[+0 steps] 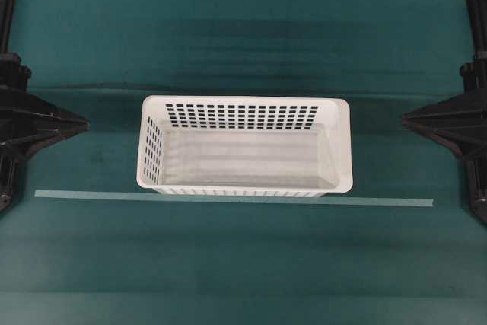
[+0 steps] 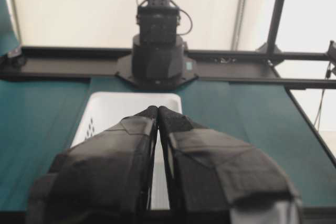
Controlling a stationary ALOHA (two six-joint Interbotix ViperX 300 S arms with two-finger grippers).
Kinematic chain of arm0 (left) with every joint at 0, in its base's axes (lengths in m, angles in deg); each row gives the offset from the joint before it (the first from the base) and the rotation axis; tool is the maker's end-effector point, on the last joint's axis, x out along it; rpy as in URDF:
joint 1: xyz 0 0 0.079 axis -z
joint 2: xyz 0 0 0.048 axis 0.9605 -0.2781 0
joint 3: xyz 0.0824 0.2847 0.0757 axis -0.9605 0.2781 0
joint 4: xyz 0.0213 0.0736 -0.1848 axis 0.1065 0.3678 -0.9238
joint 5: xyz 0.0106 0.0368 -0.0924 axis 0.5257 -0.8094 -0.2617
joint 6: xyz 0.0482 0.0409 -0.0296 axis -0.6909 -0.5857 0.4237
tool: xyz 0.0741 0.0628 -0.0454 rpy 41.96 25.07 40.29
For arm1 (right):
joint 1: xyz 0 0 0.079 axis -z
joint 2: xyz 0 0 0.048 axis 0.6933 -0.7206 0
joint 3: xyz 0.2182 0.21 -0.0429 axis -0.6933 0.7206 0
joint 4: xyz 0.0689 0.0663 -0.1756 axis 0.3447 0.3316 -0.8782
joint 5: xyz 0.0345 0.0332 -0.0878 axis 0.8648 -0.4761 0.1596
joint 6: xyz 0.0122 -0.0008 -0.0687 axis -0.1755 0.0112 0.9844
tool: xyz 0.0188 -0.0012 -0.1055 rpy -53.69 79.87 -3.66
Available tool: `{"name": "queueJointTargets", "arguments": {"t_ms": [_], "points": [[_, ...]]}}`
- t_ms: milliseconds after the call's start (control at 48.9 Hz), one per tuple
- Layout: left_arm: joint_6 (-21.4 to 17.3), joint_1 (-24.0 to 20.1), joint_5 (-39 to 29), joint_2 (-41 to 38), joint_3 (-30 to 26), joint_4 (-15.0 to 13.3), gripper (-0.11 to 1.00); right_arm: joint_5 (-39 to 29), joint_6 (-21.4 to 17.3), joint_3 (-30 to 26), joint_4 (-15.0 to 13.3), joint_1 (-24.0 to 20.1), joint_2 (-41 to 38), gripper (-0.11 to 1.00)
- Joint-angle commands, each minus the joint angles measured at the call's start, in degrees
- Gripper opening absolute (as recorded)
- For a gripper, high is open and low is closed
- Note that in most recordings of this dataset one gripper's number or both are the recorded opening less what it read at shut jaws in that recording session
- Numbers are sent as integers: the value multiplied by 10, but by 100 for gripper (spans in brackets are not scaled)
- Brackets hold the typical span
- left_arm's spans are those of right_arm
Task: Lift the white basket with both hands.
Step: 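Raise both arms from rest toward the white basket's short ends, then move left gripper to basket's left rim and right gripper to right rim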
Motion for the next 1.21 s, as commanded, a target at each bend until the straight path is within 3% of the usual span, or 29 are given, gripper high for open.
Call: {"name": "queueJointTargets", "arguments": {"t_ms": [0, 184, 307, 409, 593, 675, 777, 1002, 1105, 1187], "points": [[25, -4, 4, -11, -18, 7, 14, 4, -6, -7, 3, 4, -8, 14], [110, -2, -21, -21, -26, 7, -5, -72, -55, -43, 111, 21, -25, 1], [197, -1, -55, -30, -43, 7, -5, -175, -129, -81, 190, 47, -46, 1], [265, 1, -92, -39, -62, 8, -5, -265, -197, -120, 226, 73, -67, 1], [373, -4, -176, -55, -119, 8, -5, -417, -311, -185, 228, 113, -119, 1], [438, -10, -215, -69, -149, 8, -5, -468, -385, -212, 222, 131, -149, 1], [519, -16, -279, -91, -184, 8, -5, -519, -439, -240, 208, 142, -180, 1], [669, -24, -421, -163, -236, 10, -5, -594, -511, -280, 195, 154, -244, 1], [712, -30, -461, -196, -248, 11, -5, -629, -524, -301, 169, 154, -278, 1], [722, -33, -504, -219, -256, 14, -5, -671, -533, -317, 140, 154, -302, 1]]}}
